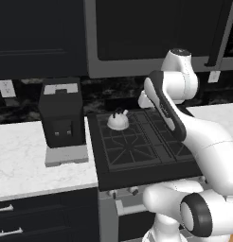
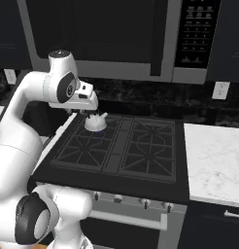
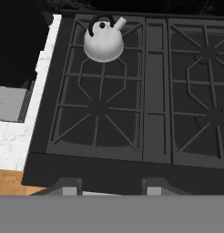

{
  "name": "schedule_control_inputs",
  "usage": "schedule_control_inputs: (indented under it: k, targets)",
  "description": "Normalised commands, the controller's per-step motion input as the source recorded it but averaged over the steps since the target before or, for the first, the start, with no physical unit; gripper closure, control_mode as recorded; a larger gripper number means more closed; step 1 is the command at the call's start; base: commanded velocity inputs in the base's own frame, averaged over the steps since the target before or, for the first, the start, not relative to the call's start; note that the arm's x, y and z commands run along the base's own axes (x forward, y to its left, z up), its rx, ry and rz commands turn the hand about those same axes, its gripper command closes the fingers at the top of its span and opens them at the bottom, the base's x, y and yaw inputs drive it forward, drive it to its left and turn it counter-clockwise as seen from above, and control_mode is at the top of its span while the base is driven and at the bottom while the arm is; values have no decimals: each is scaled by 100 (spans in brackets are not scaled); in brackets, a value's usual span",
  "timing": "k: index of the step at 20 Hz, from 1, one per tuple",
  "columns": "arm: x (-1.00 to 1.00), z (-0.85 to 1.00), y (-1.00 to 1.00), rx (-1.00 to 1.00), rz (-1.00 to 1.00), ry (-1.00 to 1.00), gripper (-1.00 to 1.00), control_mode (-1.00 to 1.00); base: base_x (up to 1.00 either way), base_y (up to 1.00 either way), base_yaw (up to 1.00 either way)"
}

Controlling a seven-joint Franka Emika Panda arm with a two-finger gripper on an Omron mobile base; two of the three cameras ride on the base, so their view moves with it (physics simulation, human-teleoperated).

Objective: Turn off the rear left burner of the stove.

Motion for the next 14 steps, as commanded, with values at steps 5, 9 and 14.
schedule_control_inputs:
  k: [5,9,14]
  targets:
    - [-7,0,0,0,0,0,-100,100,-3,-2,0]
    - [0,0,0,0,0,0,-100,100,-10,-23,0]
    - [0,0,0,0,0,0,-100,100,-5,-41,0]
